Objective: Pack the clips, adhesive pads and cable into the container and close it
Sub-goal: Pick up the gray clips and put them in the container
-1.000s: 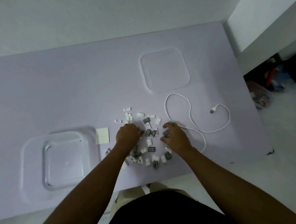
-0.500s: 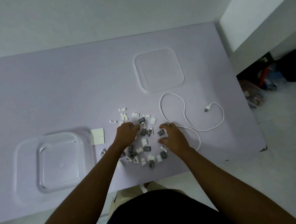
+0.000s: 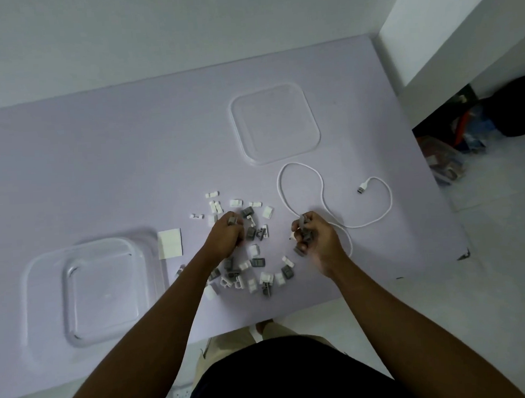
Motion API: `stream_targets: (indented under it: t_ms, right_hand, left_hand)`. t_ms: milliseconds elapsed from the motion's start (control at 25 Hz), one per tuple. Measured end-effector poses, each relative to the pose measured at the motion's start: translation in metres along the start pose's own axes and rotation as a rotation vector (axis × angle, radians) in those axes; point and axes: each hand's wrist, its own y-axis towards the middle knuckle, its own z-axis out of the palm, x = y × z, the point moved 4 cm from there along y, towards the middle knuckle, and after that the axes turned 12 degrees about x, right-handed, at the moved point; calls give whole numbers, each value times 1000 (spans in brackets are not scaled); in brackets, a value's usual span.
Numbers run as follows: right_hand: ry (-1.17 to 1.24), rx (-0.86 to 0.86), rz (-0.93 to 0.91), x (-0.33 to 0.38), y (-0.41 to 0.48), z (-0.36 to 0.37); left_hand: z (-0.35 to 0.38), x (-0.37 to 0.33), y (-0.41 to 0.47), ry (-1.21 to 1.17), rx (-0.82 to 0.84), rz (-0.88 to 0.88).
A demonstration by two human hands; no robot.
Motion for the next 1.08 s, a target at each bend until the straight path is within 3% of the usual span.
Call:
stream_targets:
  t_ms: [120,280,480,640,720,800,960,1080]
  right_hand:
    - [186,128,35,4,-10,1]
    - [135,91,53,7,-10,0]
    - [-421,-170,26,7,-7,-11]
    - [-930,-228,-1,-4,-8,-28]
    - [-1099,-199,-22,-10,-14,-30]
    - [-1181,-154,-44,-16,-19,-26]
    - [-1266,-159,19,-31,-17,-24]
    - [-1356,-216,33,-37,-17,-21]
  left_hand:
    - [6,-2,-3,-55,112,-17]
    - [9,2,-4,-90,233,7]
    - [9,-6,-5,-222,250,-18]
    - [6,-7,1,-174,67,-42]
    - [2,-4,8,-38,-92,-26]
    - [0,-3,14,306,-155,-3]
    - [12,7,16,715,41,-20]
    - [20,12,17,916,37,41]
